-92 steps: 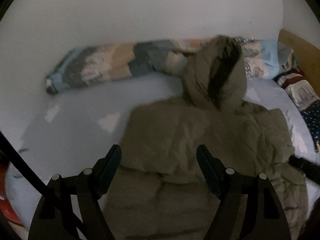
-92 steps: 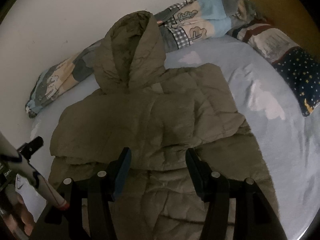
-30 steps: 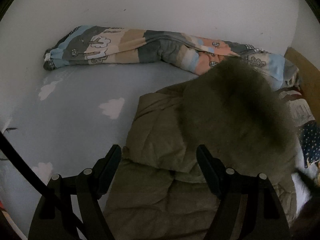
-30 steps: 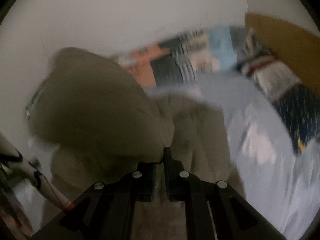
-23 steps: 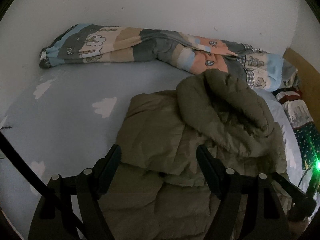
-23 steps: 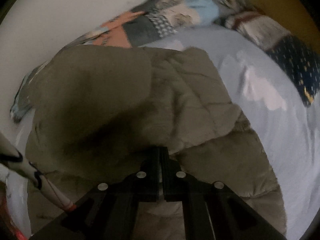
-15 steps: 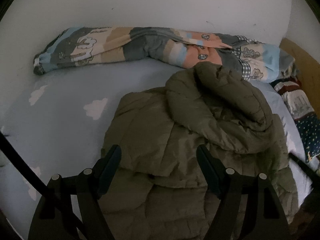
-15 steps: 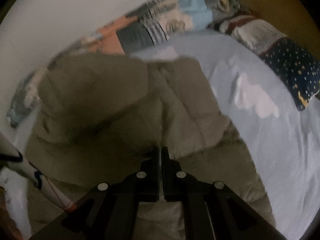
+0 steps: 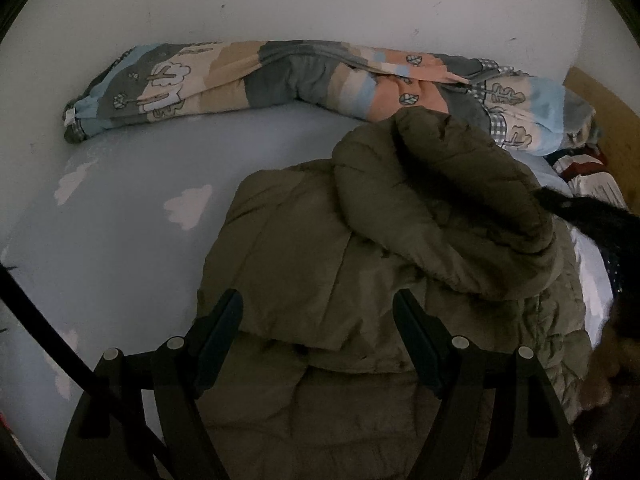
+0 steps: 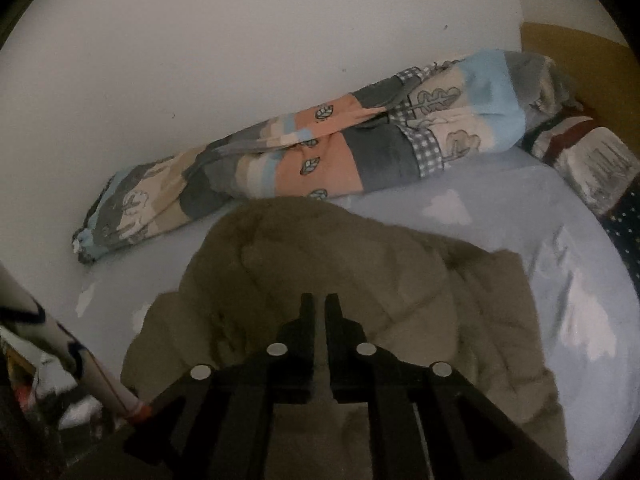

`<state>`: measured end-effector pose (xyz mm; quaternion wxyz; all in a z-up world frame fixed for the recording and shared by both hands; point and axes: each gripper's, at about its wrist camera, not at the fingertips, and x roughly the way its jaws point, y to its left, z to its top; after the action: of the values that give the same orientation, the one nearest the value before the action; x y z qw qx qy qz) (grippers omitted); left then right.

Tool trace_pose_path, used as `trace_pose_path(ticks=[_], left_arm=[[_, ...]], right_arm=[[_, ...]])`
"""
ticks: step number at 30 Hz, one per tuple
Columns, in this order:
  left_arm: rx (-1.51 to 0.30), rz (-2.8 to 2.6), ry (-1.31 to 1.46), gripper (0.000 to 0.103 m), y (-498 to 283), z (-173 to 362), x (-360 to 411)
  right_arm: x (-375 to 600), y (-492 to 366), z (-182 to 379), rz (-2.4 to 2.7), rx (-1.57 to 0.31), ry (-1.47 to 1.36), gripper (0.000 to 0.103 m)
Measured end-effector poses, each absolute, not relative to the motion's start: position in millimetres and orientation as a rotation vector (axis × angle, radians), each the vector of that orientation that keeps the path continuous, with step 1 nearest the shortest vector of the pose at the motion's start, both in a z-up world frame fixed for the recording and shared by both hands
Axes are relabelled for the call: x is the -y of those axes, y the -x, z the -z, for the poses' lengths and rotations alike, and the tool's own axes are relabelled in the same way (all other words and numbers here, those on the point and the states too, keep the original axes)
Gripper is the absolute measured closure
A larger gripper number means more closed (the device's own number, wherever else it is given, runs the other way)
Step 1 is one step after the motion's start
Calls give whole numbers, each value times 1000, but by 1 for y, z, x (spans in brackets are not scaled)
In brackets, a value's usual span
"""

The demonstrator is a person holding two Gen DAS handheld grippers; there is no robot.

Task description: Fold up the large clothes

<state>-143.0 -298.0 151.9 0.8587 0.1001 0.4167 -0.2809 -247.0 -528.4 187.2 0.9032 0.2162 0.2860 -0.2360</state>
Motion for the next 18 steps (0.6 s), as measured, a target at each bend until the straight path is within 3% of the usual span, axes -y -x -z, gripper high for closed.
trace_pose_path(ticks=[9, 15, 18], left_arm=[[-886, 596, -213, 27, 141, -150, 299], [-854, 622, -209, 27, 142, -162, 301], [-831, 629, -193, 27, 141, -169, 306]], right_arm=[[530, 202, -96, 475, -866, -495, 90], [532, 220, -127, 433, -796, -515, 89], [538, 241, -151, 445, -723, -502, 80]])
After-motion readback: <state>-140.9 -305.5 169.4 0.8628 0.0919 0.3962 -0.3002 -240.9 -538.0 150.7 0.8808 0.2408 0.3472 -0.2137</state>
